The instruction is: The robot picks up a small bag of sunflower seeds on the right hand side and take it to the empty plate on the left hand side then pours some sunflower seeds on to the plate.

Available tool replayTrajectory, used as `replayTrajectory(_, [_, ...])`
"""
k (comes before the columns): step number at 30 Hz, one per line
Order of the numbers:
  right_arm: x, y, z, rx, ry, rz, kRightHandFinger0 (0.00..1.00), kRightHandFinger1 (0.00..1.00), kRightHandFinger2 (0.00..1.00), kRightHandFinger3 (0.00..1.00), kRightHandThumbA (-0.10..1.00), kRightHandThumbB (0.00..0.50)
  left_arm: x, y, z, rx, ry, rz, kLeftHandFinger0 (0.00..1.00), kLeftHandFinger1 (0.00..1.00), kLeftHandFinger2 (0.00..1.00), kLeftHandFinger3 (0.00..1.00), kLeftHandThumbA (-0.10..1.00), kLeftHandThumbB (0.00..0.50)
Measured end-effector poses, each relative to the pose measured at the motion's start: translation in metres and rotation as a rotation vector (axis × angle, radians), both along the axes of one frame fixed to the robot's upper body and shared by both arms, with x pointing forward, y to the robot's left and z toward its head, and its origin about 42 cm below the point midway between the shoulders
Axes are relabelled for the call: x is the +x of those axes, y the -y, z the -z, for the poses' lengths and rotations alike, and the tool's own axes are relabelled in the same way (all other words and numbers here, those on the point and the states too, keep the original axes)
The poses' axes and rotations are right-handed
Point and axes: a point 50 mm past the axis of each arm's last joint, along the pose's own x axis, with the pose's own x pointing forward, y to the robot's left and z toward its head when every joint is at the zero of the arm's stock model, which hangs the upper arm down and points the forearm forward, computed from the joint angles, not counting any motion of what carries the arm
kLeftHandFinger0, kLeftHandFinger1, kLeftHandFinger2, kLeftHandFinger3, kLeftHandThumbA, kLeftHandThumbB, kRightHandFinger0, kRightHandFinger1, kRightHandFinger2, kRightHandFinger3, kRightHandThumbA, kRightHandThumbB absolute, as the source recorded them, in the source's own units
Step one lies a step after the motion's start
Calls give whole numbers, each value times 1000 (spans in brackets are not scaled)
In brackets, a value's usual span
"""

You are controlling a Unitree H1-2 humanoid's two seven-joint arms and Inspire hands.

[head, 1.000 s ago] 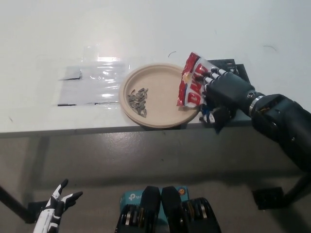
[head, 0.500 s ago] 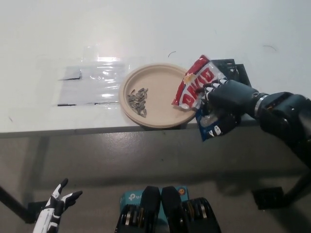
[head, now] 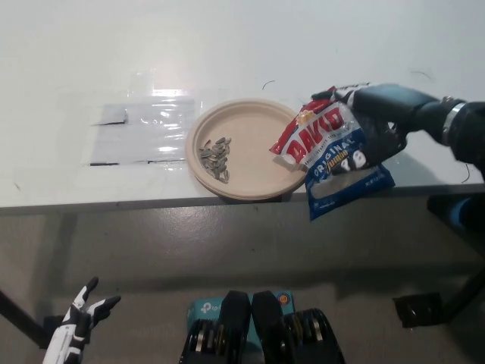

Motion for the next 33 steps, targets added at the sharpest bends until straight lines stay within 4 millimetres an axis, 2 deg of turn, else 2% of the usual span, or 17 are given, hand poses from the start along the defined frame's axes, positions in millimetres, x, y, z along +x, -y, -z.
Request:
replayTrajectory(4, [4, 6, -9, 23, 10, 17, 1000, 1000, 1000, 1000, 1000, 458, -1, 0, 1, -4, -3, 1, 924, 860, 798, 1000, 1000, 139])
replayTrajectory(5, [5, 7, -11, 29, 16, 21, 1000, 1000, 1000, 1000, 1000, 437, -1, 0, 0, -6, -3, 1, 920, 858, 799, 1000, 1000, 134])
replayTrajectory(8, [8, 12, -19, 56, 38, 27, 1000, 1000, 1000, 1000, 1000, 499, -1, -1, 0, -10, -2, 1, 914, 856, 799, 1000, 1000, 125])
replayTrajectory(12, [-3, 14, -45, 131, 117, 10, 1000, 1000, 1000, 1000, 1000, 493, -1, -1, 0, -11, -1, 1, 920, 855, 796, 1000, 1000, 134])
replayTrajectory(15, [-25, 11, -65, 191, 206, -31, 1000, 1000, 1000, 1000, 1000, 475, 0, 0, 0, -12, 0, 1, 920, 871, 804, 1000, 1000, 147])
replayTrajectory(17, [-39, 9, -70, 229, 242, -54, 1000, 1000, 1000, 1000, 1000, 457, 0, 0, 0, -12, 1, 1, 923, 891, 824, 1000, 1000, 156])
replayTrajectory(18, [-45, 9, -71, 243, 255, -62, 1000, 1000, 1000, 1000, 1000, 490, 0, 0, 0, -12, 1, 1, 923, 897, 835, 1000, 1000, 145])
replayTrajectory(19, [-57, 9, -69, 274, 272, -75, 1000, 1000, 1000, 1000, 1000, 500, 1, 0, 0, -13, 2, 2, 924, 934, 912, 1000, 1000, 121])
replayTrajectory(20, [-62, 9, -70, 289, 282, -82, 1000, 1000, 1000, 1000, 1000, 464, 1, 0, 0, -13, 2, 2, 953, 1000, 1000, 1000, 1000, 103])
replayTrajectory(21, [-72, 10, -68, 312, 292, -88, 1000, 1000, 1000, 1000, 1000, 453, 2, 0, 0, -14, 3, 3, 969, 1000, 1000, 1000, 1000, 103])
replayTrajectory(22, [-81, 12, -66, 337, 303, -94, 1000, 1000, 1000, 1000, 1000, 431, 3, 0, 0, -15, 3, 3, 1000, 1000, 1000, 1000, 1000, 73])
replayTrajectory(24, [-98, 17, -63, 377, 323, -100, 1000, 1000, 1000, 1000, 1000, 499, 6, 1, 1, -17, 3, 3, 1000, 1000, 1000, 1000, 1000, 48])
replayTrajectory(25, [-106, 20, -62, 396, 335, -99, 1000, 1000, 1000, 1000, 1000, 500, 8, 2, 1, -19, 5, 4, 1000, 1000, 1000, 1000, 1000, 81])
replayTrajectory(28, [-134, 29, -61, 475, 385, -86, 1000, 1000, 1000, 1000, 1000, 500, 14, 4, 0, -27, 15, 8, 1000, 1000, 1000, 1000, 1000, 112])
replayTrajectory(29, [-139, 31, -61, 493, 397, -82, 1000, 1000, 1000, 1000, 1000, 500, 15, 5, -1, -28, 16, 9, 1000, 1000, 1000, 1000, 1000, 154])
replayTrajectory(33, [-183, 51, -65, 636, 517, -45, 1000, 1000, 1000, 1000, 1000, 500, 24, 8, -1, -38, 26, 25, 1000, 1000, 1000, 1000, 1000, 195])
